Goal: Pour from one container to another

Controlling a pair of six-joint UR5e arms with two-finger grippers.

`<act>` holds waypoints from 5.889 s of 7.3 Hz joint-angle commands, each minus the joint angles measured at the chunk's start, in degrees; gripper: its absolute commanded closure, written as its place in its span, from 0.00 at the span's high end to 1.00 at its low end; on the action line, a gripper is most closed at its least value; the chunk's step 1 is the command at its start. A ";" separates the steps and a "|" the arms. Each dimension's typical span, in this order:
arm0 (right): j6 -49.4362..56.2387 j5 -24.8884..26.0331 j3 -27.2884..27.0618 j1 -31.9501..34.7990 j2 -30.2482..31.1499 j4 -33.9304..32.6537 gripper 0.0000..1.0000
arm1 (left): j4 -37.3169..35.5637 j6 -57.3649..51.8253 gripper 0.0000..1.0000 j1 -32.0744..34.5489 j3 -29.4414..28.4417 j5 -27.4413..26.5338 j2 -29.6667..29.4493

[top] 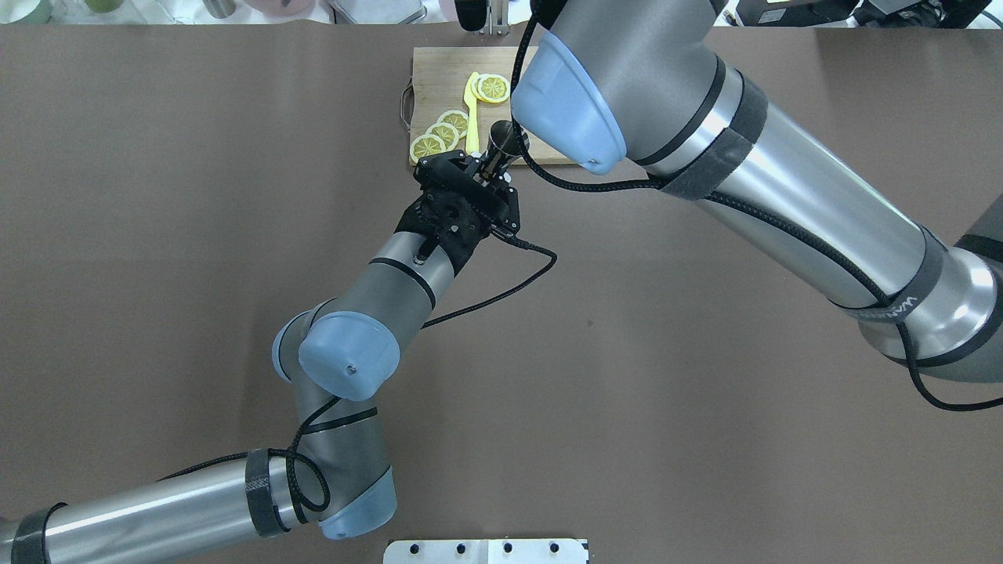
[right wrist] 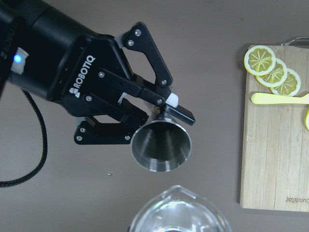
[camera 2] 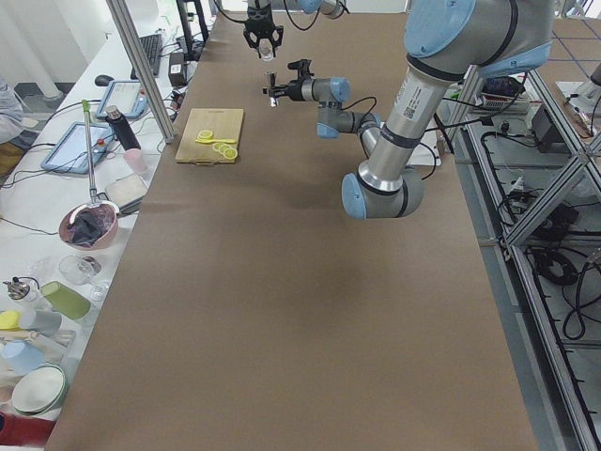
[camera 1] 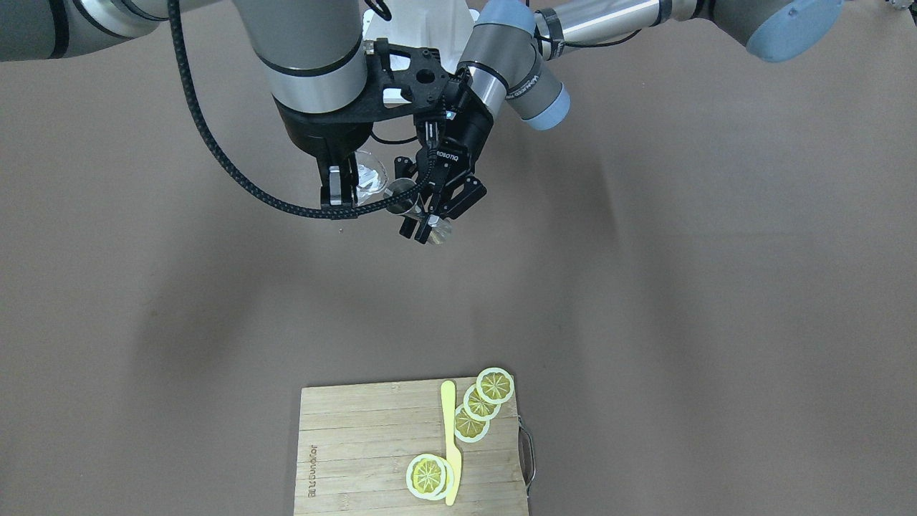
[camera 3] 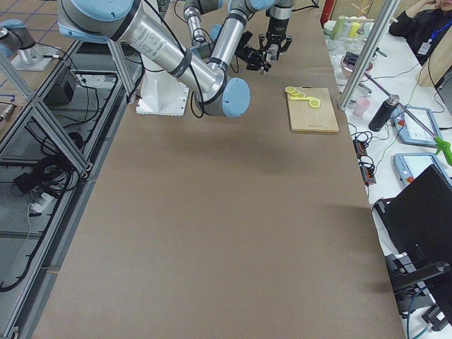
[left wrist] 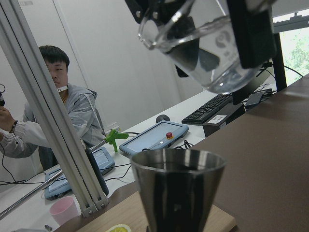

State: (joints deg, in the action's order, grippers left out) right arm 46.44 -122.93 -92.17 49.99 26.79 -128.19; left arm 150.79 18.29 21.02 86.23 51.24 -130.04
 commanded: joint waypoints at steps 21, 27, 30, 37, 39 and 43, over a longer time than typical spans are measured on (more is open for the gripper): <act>6.30 7.17 9.99 -4.47 -7.45 -11.21 0.00 | 0.03 2.37 0.00 -0.01 -0.36 0.00 -0.04; 5.95 5.78 9.64 -3.59 -7.28 -8.41 0.00 | 0.03 2.37 0.00 0.08 -0.36 0.00 -0.13; 5.68 1.30 8.68 -1.66 -5.70 -2.79 0.00 | -0.05 2.37 0.00 0.08 -0.36 0.00 -0.13; 5.33 -8.80 -5.45 5.10 7.02 9.26 0.00 | 5.96 2.28 0.00 2.18 -0.09 0.09 4.41; 0.45 -10.57 -13.52 5.64 16.67 17.84 0.00 | 14.77 2.02 0.00 4.72 0.78 4.72 11.87; -6.15 -16.46 -16.29 8.71 30.57 38.82 0.00 | 27.15 2.45 0.00 8.77 0.79 8.78 27.34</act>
State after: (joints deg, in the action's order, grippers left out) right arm 43.61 -138.04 -108.23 57.93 52.80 -97.52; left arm 173.40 20.52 28.73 87.12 58.57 -107.86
